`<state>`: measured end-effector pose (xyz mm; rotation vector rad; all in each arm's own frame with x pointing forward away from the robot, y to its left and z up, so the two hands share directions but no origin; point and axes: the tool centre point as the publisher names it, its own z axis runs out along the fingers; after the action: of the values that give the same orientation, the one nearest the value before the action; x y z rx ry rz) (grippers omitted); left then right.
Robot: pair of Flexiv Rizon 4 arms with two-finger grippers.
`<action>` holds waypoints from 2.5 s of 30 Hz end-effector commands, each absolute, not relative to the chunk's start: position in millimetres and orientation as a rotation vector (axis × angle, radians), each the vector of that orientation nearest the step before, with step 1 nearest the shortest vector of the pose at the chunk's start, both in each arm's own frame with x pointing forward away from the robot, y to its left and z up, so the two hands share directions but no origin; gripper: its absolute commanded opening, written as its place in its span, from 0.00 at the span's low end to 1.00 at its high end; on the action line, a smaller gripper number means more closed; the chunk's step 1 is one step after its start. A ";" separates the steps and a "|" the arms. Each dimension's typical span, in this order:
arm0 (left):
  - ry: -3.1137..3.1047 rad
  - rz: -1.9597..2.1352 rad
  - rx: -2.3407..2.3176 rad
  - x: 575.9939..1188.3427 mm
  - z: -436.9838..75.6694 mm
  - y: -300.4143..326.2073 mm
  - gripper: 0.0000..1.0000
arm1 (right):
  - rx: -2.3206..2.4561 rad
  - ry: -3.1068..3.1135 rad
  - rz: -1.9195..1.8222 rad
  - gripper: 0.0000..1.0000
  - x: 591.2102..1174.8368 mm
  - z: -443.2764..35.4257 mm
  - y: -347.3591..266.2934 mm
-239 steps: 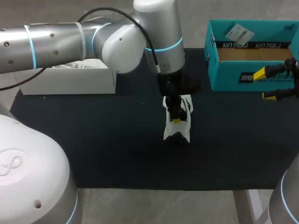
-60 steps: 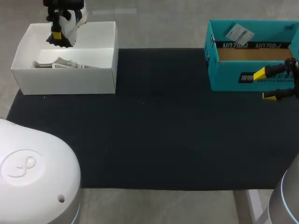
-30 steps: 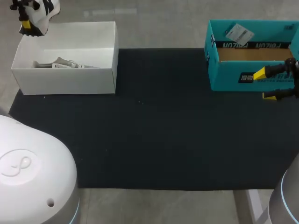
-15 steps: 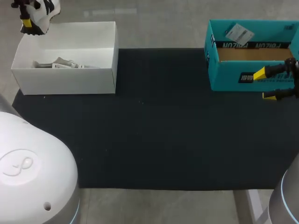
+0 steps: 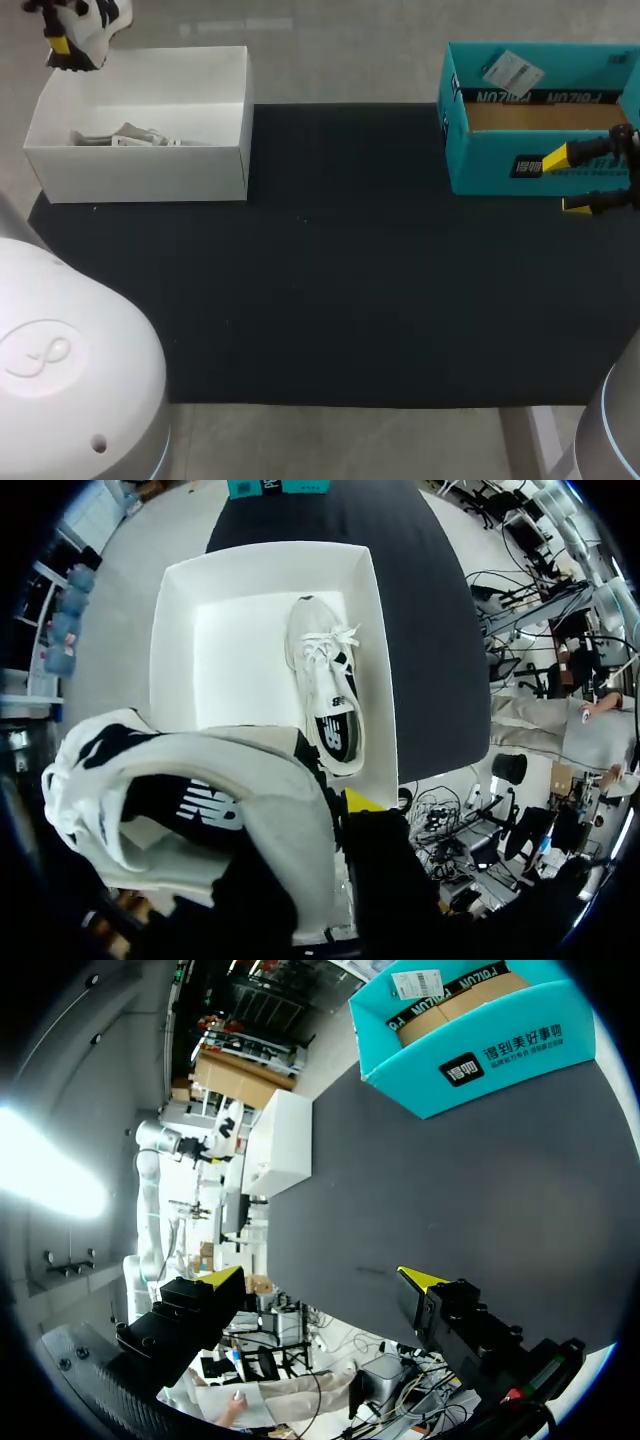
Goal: Take the shoe out of the shoebox, open the shoe tongue, remove and reinsert the insole, then place the shoe into the shoebox
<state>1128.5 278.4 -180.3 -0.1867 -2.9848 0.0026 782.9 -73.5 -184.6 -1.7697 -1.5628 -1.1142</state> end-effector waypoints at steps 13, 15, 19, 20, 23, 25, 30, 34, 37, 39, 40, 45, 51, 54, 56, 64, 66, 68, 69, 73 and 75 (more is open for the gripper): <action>-2.276 -0.327 -1.986 1128.9 -176.1 315.7 0.00 | -1.773 -1.563 -1.113 1.00 782.2 -184.6 -73.1; -2.139 -0.294 -2.134 1131.2 -170.5 320.7 0.00 | -1.773 -1.563 -1.113 1.00 782.2 -184.6 -73.1; -2.041 -0.220 -2.224 1135.7 -164.7 324.1 0.00 | -1.773 -1.563 -1.113 1.00 782.2 -184.6 -73.1; -2.041 -0.220 -2.224 1135.7 -164.7 324.1 0.00 | -1.773 -1.563 -1.113 1.00 782.2 -184.6 -73.1; -2.041 -0.220 -2.224 1135.7 -164.7 324.1 0.00 | -1.773 -1.563 -1.113 1.00 782.2 -184.6 -73.1; -2.041 -0.220 -2.224 1135.7 -164.7 324.1 0.00 | -1.773 -1.563 -1.113 1.00 782.2 -184.6 -73.1; -2.041 -0.220 -2.224 1135.7 -164.7 324.1 0.00 | -1.773 -1.563 -1.113 1.00 782.2 -184.6 -73.1; -2.041 -0.220 -2.224 1135.7 -164.7 324.1 0.00 | -1.773 -1.563 -1.113 1.00 782.2 -184.6 -73.1; -2.041 -0.220 -2.224 1135.7 -164.7 324.1 0.00 | -1.773 -1.563 -1.113 1.00 782.2 -184.6 -73.1; -2.041 -0.220 -2.224 1135.7 -164.7 324.1 0.00 | -1.773 -1.563 -1.113 1.00 782.2 -184.6 -73.1; -2.041 -0.220 -2.224 1135.7 -164.7 324.1 0.00 | -1.773 -1.563 -1.113 1.00 782.2 -184.6 -73.1; -2.111 -0.186 -2.189 1146.9 -179.8 319.5 0.00 | -1.773 -1.563 -1.113 1.00 782.2 -184.6 -73.1; -2.286 -0.154 -2.097 1163.8 -187.0 317.1 0.00 | -1.773 -1.563 -1.113 1.00 782.2 -184.6 -73.1; -2.283 -0.155 -2.086 1171.4 -190.9 315.2 0.00 | -1.773 -1.563 -1.113 1.00 782.2 -184.6 -73.1; -2.263 -0.161 -2.090 1176.5 -194.5 313.8 0.00 | -1.773 -1.563 -1.113 1.00 782.2 -184.6 -73.1; -2.256 -0.285 -2.057 1209.8 -218.7 317.0 0.00 | -1.773 -1.563 -1.113 1.00 782.2 -184.6 -73.1; -2.267 -0.284 -2.053 1214.7 -224.2 319.3 0.00 | -1.773 -1.563 -1.113 1.00 782.2 -184.6 -73.1; -2.275 -0.277 -2.046 1217.5 -231.2 322.9 0.00 | -1.773 -1.563 -1.113 1.00 782.2 -184.6 -73.1; -2.282 -0.277 -2.035 1218.2 -234.0 324.4 0.00 | -1.773 -1.563 -1.113 1.00 782.2 -184.6 -73.1; -2.275 -0.283 -2.035 1222.5 -256.2 329.8 0.00 | -1.773 -1.563 -1.113 1.00 782.2 -184.6 -73.1; -2.270 -0.244 -2.045 1222.6 -264.5 331.2 0.00 | -1.773 -1.563 -1.113 1.00 782.2 -184.6 -73.1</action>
<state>1209.7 326.7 -250.3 -2.0416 -2.2737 -0.2721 783.0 -73.4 -184.6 -1.7697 -1.5628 -1.1144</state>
